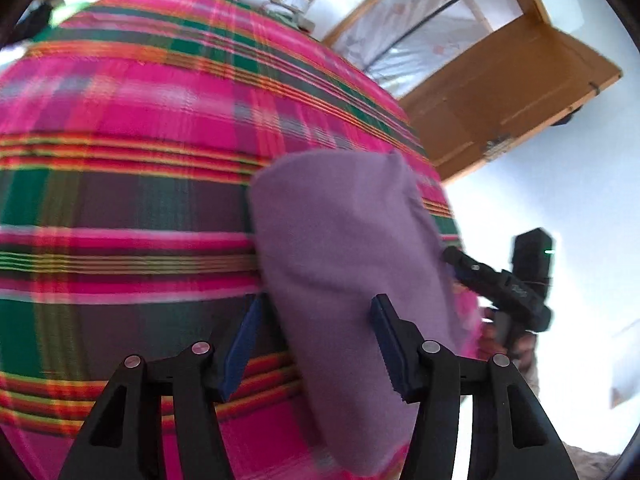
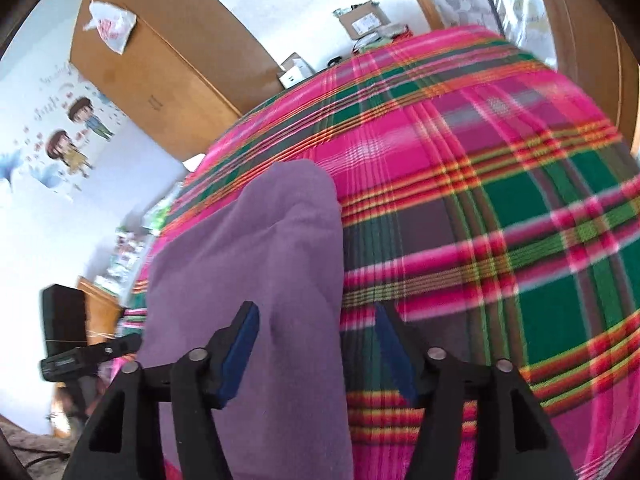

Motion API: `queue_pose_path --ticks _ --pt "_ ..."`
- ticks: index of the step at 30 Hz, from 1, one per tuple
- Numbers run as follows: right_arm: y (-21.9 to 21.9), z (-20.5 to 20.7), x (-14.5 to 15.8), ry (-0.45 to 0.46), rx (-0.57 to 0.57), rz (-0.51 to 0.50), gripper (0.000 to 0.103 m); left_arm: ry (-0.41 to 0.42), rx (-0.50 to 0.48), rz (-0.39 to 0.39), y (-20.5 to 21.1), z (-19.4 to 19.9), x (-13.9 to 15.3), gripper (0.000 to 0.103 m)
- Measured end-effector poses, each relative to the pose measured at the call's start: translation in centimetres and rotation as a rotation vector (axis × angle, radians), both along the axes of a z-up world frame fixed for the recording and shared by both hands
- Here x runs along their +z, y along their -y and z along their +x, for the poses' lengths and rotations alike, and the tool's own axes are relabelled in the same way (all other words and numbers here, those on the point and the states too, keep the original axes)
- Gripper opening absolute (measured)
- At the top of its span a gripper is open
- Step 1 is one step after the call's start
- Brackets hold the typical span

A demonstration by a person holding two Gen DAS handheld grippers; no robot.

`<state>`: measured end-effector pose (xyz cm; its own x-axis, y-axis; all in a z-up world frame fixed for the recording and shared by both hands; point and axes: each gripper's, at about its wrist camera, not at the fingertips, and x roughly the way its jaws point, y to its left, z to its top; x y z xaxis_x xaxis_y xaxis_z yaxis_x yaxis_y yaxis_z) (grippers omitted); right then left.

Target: Fold clothes

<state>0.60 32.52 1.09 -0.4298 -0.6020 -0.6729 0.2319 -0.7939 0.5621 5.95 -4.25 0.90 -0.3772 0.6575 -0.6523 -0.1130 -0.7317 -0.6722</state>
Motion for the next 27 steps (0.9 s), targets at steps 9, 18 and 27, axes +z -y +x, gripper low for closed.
queue_pose_path --ticks 9,18,27 --pt "-0.2 -2.1 -0.9 0.083 0.187 -0.068 0.069 0.14 -0.081 0.129 -0.4 -1.8 -2.1 0.061" --pt "-0.8 -4.6 -1.1 0.206 0.345 -0.056 0.069 0.214 -0.095 0.239 0.2 -2.3 -3.0 0.065" --pt "-0.9 -5.1 -0.9 0.199 0.421 -0.049 0.07 0.223 -0.117 0.254 0.1 -1.2 -4.1 0.066"
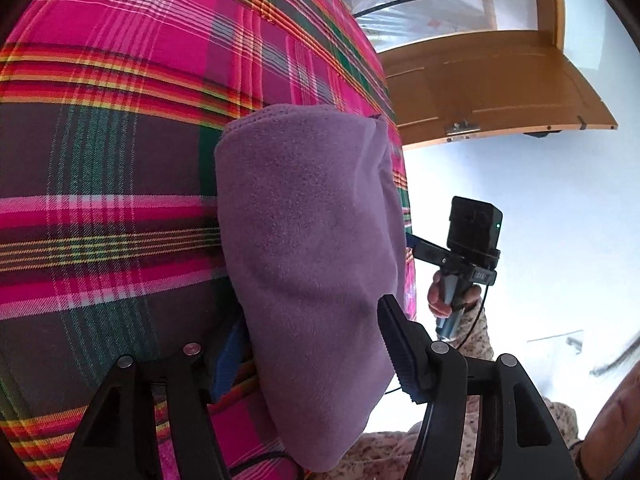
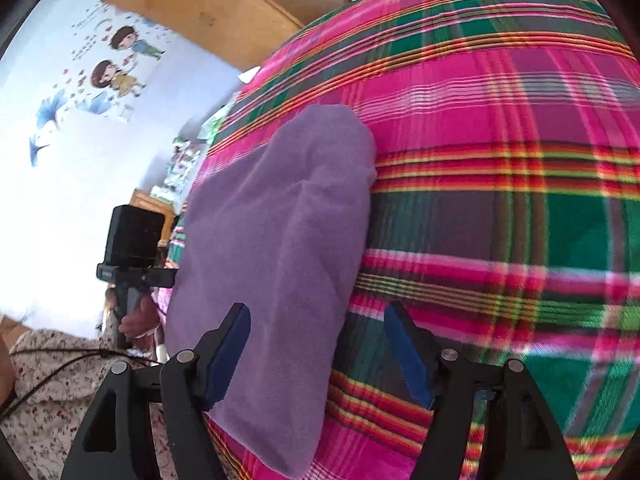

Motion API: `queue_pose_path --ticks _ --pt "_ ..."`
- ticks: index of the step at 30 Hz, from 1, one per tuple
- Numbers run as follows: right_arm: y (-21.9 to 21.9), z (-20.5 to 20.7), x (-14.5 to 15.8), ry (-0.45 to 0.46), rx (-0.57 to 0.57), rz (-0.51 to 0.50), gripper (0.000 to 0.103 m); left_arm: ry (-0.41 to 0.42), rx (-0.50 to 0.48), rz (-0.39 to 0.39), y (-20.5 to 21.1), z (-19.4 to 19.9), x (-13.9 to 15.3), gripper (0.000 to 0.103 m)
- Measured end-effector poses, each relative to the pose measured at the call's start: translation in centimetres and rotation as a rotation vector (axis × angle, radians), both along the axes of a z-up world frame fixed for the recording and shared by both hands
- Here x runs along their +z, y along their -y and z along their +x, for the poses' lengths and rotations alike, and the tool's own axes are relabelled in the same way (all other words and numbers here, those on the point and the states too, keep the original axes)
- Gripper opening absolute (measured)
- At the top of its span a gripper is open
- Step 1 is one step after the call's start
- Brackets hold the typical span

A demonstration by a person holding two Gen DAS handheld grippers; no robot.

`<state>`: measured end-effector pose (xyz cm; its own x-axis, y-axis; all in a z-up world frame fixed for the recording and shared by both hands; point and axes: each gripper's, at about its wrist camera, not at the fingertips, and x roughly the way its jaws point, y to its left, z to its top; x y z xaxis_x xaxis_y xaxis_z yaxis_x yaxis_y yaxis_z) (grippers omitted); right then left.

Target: Fold clothes

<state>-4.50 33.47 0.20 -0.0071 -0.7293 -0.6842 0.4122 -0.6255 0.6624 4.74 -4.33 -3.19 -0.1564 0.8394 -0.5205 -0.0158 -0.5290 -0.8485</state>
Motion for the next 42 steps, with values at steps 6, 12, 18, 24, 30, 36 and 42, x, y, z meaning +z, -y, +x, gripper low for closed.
queue_pose_path --ticks 6,12,18,24,30,36,42 --pt "-0.2 -1.1 -0.4 0.05 0.052 -0.067 0.071 0.046 -0.012 0.023 -0.1 0.2 -1.5 0.066" --pt "1.1 -1.8 -0.6 0.073 0.134 -0.11 0.073 0.063 -0.023 0.034 0.4 1.0 -1.7 0.066" --pt "2.2 -1.6 -0.6 0.065 0.203 -0.124 0.084 0.072 -0.029 0.057 0.6 1.5 -1.8 0.066" --pt "3.5 -1.3 -0.5 0.08 0.245 -0.189 0.088 0.063 -0.035 0.091 0.3 1.9 -1.7 0.068" --pt "4.0 -1.2 -0.6 0.069 0.238 -0.183 0.083 0.077 -0.038 0.079 0.5 2.1 -1.8 0.068" --pt "3.9 -0.8 -0.6 0.044 0.186 -0.137 0.078 0.085 -0.008 0.063 0.0 2.2 -1.3 0.067" --pt "4.4 0.1 -0.1 -0.029 0.121 -0.044 0.055 0.098 0.031 0.027 0.5 2.6 -1.3 0.047"
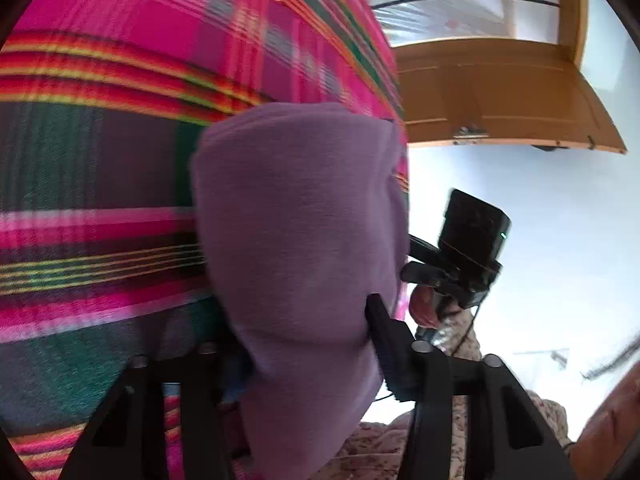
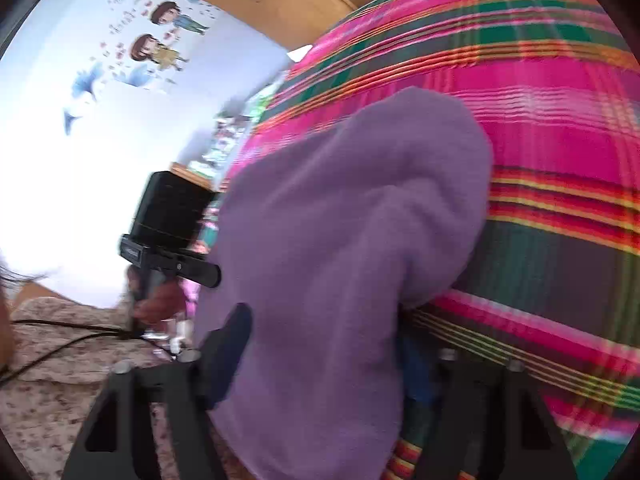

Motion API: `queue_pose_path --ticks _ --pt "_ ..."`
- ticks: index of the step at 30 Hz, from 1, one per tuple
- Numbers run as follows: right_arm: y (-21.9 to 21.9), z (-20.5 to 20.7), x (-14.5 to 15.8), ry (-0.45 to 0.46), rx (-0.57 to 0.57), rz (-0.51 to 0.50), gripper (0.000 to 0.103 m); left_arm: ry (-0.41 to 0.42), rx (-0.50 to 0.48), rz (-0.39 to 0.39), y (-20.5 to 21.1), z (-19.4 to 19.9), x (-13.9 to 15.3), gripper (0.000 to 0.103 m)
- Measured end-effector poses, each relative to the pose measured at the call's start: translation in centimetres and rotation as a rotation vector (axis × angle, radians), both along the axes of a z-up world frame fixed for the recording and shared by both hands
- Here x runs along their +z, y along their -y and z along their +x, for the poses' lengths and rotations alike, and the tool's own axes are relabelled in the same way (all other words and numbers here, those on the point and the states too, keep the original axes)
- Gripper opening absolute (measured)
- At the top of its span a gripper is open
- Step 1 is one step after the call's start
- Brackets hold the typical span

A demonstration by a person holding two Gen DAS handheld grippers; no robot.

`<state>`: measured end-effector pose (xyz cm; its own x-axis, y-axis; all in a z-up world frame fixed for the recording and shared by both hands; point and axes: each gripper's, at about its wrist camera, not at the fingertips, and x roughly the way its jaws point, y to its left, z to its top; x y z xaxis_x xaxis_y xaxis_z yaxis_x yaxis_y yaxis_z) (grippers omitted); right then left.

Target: Fold clothes

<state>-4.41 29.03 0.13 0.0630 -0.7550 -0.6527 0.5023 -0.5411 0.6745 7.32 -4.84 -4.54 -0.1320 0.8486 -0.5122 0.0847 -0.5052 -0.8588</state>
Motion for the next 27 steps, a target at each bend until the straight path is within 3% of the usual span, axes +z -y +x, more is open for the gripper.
queue_pose_path --ticks 1,2,6,16,22,27 --pt "0.0 0.2 0.1 -0.024 -0.012 0.028 0.045 -0.003 0.003 -0.005 0.0 0.1 0.1 0.046" --pt "-0.2 0.2 0.2 -0.04 -0.023 0.041 0.044 -0.005 0.006 -0.011 0.1 0.1 0.1 0.045" --pt "-0.4 0.6 0.4 -0.067 -0.06 0.056 0.042 -0.02 0.012 -0.042 0.0 0.2 0.6 0.042" --pt "0.0 2.2 1.0 -0.193 -0.143 0.141 0.037 -0.058 0.039 -0.035 0.8 -0.1 0.8 0.041" --pt "1.0 3.1 0.9 -0.231 -0.213 0.133 0.036 -0.068 0.05 -0.032 1.1 -0.9 0.6 0.041" --pt "1.4 3.7 1.2 -0.238 -0.278 0.126 0.029 -0.087 0.043 -0.058 -0.3 -1.8 1.4 0.04"
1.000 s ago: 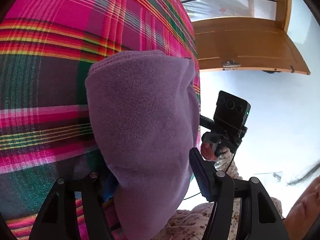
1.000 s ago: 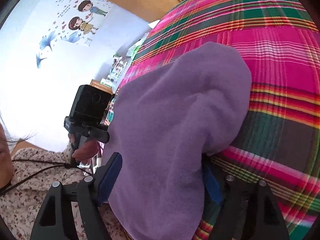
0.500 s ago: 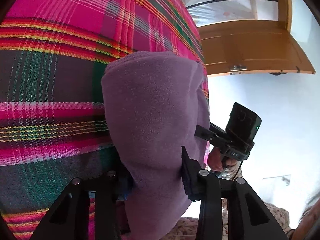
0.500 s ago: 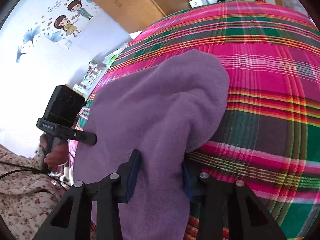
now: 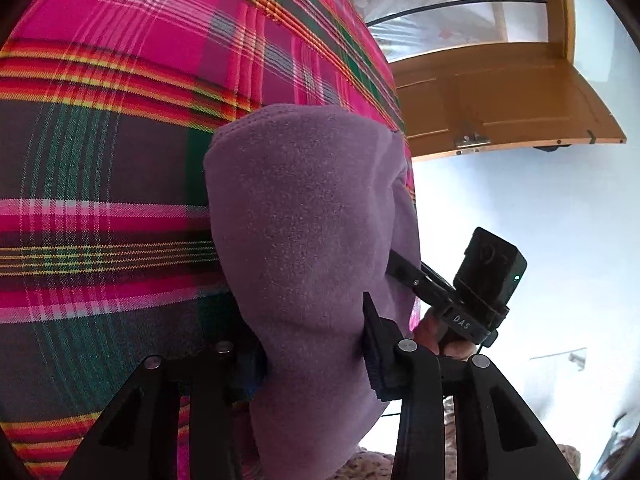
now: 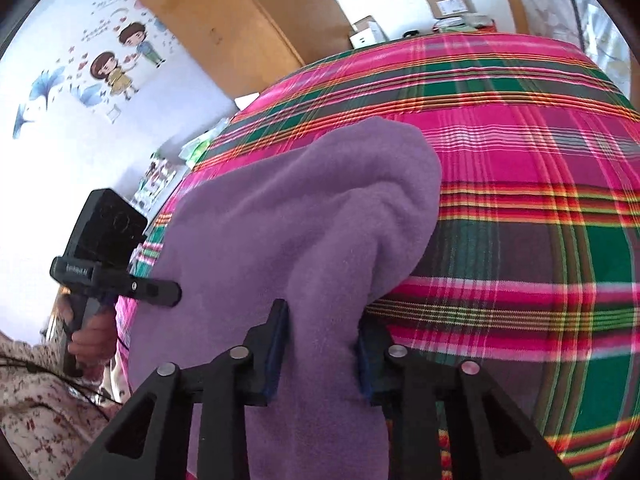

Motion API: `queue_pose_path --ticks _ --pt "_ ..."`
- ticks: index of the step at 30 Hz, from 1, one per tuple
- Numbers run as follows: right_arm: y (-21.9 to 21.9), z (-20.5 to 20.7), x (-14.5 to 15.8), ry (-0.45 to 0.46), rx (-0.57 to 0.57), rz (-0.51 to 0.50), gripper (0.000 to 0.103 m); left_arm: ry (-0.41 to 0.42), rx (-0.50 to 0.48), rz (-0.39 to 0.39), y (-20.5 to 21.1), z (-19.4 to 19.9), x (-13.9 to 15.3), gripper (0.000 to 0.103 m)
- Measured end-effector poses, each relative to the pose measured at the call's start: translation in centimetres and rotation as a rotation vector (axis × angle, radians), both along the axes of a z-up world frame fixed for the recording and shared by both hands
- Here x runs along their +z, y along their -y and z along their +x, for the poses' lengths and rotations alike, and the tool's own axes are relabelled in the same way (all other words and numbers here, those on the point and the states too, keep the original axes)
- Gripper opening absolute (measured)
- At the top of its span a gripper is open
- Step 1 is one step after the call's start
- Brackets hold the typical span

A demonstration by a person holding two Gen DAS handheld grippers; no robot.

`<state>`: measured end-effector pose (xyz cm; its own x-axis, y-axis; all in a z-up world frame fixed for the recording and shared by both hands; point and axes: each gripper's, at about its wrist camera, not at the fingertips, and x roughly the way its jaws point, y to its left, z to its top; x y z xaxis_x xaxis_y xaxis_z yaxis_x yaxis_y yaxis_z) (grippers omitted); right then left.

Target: Fold clothes

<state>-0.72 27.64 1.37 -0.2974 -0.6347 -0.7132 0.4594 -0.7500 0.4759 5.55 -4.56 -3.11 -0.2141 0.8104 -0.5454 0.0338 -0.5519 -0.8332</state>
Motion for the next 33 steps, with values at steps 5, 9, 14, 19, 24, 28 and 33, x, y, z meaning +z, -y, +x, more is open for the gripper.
queue_pose_path --ticks 5,9,14,19,24,28,33 --pt "0.8 0.7 0.7 -0.01 -0.048 -0.022 0.027 -0.014 -0.005 0.01 0.7 -0.9 0.6 0.039" --pt "1.2 0.8 1.0 0.003 -0.077 -0.06 0.026 -0.026 -0.004 0.017 1.6 -1.8 1.1 0.038" --pt "2.8 0.7 1.9 -0.005 -0.076 -0.081 0.026 -0.037 0.022 0.022 3.9 -3.2 1.8 0.038" --pt "5.3 -0.2 2.7 -0.006 -0.067 -0.104 0.026 -0.043 0.062 0.019 6.8 -5.0 2.6 0.038" --pt "7.7 -2.0 2.4 0.024 -0.062 -0.134 0.026 -0.054 0.099 -0.016 9.6 -7.4 3.5 0.038" --pt "9.5 -3.4 2.1 0.035 -0.059 -0.146 0.026 -0.061 0.121 -0.04 11.6 -9.4 4.0 0.038" --pt "11.8 -5.1 1.8 0.037 -0.072 -0.157 0.026 -0.073 0.148 -0.056 13.9 -12.6 4.6 0.038"
